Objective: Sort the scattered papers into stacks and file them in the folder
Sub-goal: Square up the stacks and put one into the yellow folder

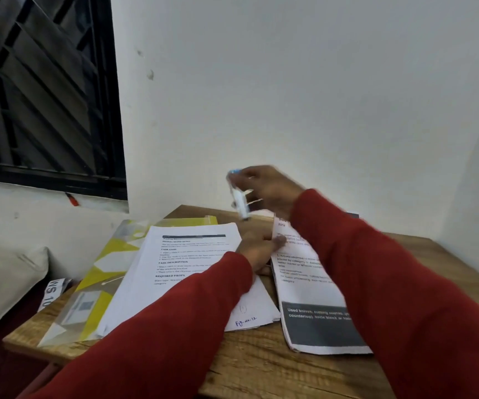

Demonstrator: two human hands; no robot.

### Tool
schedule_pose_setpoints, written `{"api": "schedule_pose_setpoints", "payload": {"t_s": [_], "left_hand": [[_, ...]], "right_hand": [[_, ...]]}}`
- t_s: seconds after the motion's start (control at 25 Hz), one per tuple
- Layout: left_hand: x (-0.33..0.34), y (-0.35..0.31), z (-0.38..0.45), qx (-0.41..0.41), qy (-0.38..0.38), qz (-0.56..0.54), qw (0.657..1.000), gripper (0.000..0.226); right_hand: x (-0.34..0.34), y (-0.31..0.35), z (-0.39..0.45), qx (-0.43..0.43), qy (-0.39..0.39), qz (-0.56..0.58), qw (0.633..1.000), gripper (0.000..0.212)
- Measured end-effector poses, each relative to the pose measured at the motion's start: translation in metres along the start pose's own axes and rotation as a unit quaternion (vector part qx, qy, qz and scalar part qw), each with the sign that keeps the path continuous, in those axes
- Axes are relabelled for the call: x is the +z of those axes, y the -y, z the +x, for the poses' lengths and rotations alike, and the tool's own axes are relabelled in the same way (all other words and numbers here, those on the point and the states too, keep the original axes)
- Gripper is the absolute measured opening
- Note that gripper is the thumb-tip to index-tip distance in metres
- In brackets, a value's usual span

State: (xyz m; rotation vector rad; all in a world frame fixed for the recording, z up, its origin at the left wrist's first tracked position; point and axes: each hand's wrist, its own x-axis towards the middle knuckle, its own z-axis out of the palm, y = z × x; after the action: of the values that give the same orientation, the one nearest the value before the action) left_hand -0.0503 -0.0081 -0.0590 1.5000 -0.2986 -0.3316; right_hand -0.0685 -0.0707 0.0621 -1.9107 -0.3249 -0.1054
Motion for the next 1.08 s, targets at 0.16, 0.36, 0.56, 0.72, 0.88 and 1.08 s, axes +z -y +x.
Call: {"api": "schedule_pose_setpoints", "payload": {"t_s": [0.16, 0.36, 0.56, 0.72, 0.88, 1.08], "left_hand": [[0.003, -0.002, -0.005, -0.002, 0.045, 0.002, 0.999, 0.024], [0.005, -0.003, -0.008, 0.004, 0.055, 0.001, 0.998, 0.025], [0.011, -0.002, -0.007, 0.013, 0.053, 0.013, 0.998, 0.026], [0.010, 0.000, -0.004, 0.025, 0.051, 0.029, 0.998, 0.024], [0.012, 0.000, -0.004, 0.039, 0.056, 0.041, 0.997, 0.022], [0.012, 0.001, -0.004, 0.056, 0.062, 0.047, 0.995, 0.022]], "right_hand": [[-0.097, -0.023, -0.024, -0.049, -0.120, -0.177, 0.976, 0.021], [-0.152, -0.031, -0.041, -0.013, -0.072, -0.412, 0.908, 0.035], [-0.149, -0.024, -0.037, -0.016, -0.020, -0.519, 0.854, 0.043], [-0.143, -0.019, -0.035, -0.034, -0.008, -0.531, 0.846, 0.046], [-0.142, -0.006, -0.029, -0.041, 0.009, -0.565, 0.824, 0.048], [-0.133, -0.005, -0.020, -0.028, 0.068, -0.643, 0.762, 0.048]]}}
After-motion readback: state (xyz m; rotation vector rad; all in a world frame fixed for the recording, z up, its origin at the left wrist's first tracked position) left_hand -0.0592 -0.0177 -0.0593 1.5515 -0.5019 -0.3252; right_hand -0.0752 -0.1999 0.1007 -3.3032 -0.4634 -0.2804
